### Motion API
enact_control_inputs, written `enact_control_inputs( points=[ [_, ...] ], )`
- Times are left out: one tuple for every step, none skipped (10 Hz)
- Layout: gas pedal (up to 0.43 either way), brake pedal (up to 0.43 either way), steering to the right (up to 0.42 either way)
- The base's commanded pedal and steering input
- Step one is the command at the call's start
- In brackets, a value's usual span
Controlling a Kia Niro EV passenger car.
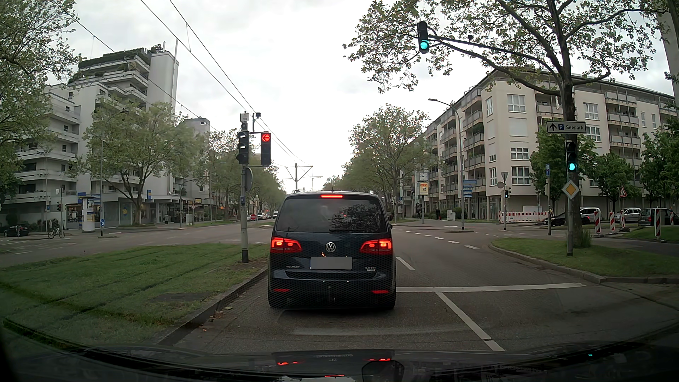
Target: Follow the waypoints while adhering to traffic rules and regulations
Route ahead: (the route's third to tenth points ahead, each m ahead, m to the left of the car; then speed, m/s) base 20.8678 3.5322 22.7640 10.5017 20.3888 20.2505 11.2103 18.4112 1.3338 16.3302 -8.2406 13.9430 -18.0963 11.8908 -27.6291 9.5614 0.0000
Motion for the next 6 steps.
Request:
enact_control_inputs(
  points=[
    [0.0, 0.262, -0.004],
    [0.0, 0.262, -0.004],
    [0.0, 0.262, -0.004],
    [0.0, 0.262, -0.004],
    [0.0, 0.262, -0.004],
    [0.0, 0.262, -0.004]
  ],
)
